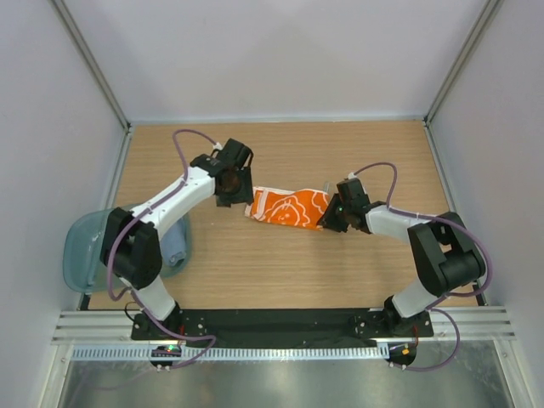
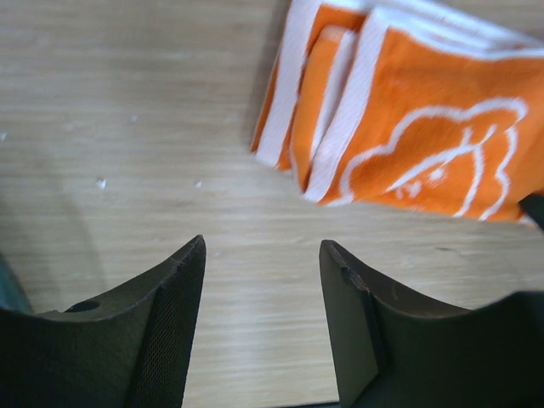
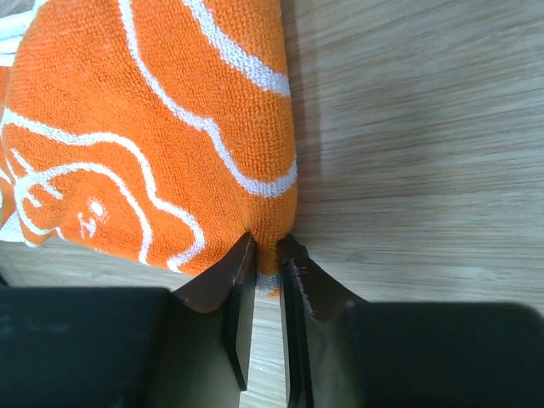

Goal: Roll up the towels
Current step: Fold the towel

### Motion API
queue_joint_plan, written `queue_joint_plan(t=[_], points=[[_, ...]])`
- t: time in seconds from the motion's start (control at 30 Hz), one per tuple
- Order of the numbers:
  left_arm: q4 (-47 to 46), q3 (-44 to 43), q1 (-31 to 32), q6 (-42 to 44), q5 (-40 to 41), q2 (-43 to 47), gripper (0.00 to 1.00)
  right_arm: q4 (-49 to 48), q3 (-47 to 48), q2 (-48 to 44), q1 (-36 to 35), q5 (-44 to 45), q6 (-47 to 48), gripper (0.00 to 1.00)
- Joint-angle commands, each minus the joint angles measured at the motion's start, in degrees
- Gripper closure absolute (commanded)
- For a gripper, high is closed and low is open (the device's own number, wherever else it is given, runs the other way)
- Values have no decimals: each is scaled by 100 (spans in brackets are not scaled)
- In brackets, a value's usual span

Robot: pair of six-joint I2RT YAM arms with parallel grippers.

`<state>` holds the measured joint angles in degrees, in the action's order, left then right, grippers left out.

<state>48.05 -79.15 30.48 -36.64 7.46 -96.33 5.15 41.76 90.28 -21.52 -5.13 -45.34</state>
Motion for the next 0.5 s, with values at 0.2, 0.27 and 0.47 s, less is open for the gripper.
queue_joint_plan(t=[0.2, 0.27, 0.47], points=[[-1430, -1021, 55, 175, -561, -1536, 45, 522, -537, -186, -19, -24, 297, 80], [-1561, -1137, 72, 201, -693, -1904, 44, 566, -563, -256, -28, -50, 324, 80], [-1685, -1427, 98, 245, -948, -2416, 44, 689, -590, -344, -28, -32, 395, 81]])
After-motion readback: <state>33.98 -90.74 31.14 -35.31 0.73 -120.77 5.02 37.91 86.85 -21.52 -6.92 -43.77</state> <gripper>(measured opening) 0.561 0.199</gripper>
